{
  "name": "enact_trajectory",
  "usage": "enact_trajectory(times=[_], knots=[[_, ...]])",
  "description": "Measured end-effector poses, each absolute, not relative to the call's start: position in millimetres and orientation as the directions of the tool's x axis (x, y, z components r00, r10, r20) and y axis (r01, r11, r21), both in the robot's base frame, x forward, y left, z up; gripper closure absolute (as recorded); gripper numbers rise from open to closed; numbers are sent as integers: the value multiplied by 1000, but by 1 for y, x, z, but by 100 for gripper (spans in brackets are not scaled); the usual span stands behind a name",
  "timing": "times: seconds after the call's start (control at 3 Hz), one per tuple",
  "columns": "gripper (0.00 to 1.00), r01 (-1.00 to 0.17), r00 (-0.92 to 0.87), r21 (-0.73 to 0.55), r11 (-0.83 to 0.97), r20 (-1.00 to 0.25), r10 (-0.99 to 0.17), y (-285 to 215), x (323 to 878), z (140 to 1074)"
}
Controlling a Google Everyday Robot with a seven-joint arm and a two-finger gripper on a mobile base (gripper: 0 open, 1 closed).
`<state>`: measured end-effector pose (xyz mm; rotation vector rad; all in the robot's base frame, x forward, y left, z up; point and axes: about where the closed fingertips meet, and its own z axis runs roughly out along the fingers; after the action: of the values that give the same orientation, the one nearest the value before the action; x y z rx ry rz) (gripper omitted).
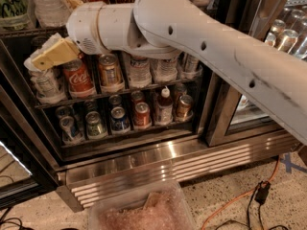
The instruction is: Pick water bottle from top shelf of fridge
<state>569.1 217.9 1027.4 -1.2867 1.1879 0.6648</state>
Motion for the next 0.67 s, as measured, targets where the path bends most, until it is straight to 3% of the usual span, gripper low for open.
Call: enact_trajectory(times=[0.67], knots=[[0,-873,351,-389,294,-920,-173,217,577,1043]])
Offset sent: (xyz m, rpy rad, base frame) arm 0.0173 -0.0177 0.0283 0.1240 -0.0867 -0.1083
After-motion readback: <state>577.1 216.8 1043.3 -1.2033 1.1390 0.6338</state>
